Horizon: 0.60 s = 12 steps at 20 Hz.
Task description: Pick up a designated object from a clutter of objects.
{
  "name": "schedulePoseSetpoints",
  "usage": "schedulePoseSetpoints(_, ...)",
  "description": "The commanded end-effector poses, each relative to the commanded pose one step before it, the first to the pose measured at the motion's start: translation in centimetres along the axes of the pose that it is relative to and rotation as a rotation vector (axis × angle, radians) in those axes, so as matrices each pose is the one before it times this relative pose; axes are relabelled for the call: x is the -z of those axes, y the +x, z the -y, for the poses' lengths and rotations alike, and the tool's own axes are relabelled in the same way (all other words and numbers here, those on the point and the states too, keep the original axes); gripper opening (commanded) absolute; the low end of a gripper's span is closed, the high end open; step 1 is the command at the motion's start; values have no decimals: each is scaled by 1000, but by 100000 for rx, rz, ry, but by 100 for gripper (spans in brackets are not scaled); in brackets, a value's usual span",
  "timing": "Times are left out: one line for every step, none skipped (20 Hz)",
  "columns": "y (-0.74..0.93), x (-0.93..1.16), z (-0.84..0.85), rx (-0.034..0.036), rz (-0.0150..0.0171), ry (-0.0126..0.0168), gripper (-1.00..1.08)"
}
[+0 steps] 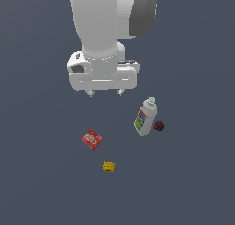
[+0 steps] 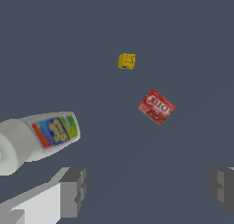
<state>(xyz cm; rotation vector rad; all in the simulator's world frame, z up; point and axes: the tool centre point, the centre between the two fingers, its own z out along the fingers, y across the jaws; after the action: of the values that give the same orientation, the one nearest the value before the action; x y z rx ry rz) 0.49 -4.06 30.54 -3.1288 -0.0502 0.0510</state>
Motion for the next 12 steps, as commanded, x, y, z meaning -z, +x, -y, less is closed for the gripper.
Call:
schedulePoseSetpoints(711, -467, -62, 4528, 73, -591, 100)
schedulePoseSetpoints(327, -216, -41, 2093, 27, -258, 100)
schedulePoseSetpoints(348, -236, -49, 2243, 32, -267, 100)
schedulePoseSetpoints(368, -256, -58, 2391, 37, -274, 100)
schedulePoseSetpoints(386, -277, -69, 2536, 43, -278, 100)
schedulePoseSetpoints(405, -299, -80, 2684, 48, -281, 100)
schedulePoseSetpoints(421, -322, -93, 2824, 53, -280, 100)
schedulePoseSetpoints(426, -337, -104, 2897, 56, -272, 100)
schedulePoseSetpoints(420, -344, -113, 2897, 57, -256, 100)
schedulePoseSetpoints(414, -351, -120, 2899, 57, -241, 100)
schedulePoseSetpoints(408, -358, -129, 2898, 56, -226, 100)
schedulePoseSetpoints(401, -365, -137, 2897, 54, -211, 100)
